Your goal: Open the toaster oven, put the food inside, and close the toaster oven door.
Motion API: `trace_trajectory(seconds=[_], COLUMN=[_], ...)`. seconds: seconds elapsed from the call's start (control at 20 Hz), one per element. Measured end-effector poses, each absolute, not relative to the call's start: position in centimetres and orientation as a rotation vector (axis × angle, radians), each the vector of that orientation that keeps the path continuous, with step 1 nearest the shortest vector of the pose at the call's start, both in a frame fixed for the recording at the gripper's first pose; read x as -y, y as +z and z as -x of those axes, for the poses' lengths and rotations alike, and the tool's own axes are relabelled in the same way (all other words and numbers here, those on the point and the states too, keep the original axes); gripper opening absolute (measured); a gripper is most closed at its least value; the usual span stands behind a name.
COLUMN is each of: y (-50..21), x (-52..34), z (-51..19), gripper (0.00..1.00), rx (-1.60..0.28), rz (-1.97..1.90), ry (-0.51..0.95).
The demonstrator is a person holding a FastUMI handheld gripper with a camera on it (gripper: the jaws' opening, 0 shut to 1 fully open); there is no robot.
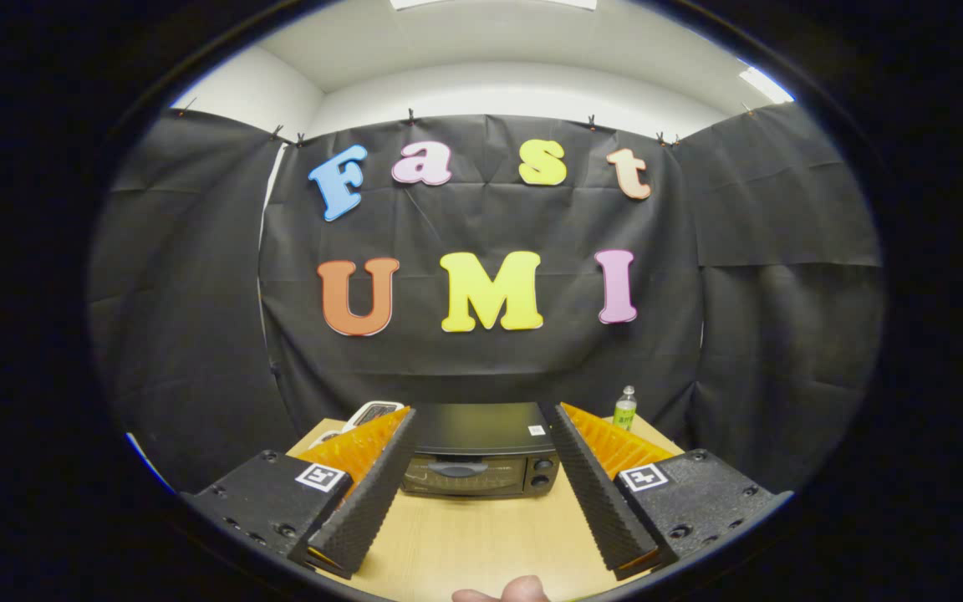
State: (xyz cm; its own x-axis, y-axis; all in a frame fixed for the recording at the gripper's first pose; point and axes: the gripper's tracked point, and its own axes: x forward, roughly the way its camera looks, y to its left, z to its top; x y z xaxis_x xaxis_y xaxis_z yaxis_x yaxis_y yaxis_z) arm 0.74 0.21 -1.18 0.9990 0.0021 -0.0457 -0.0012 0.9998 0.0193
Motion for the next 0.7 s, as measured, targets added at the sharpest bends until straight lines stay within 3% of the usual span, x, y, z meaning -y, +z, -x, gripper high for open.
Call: trace_trajectory(seconds=[0.7], y=[-11.3], x=[-2.5], z=[-15.9], gripper=[1.0], rx=[-0.234], rz=[-0.031], ry=[0.071])
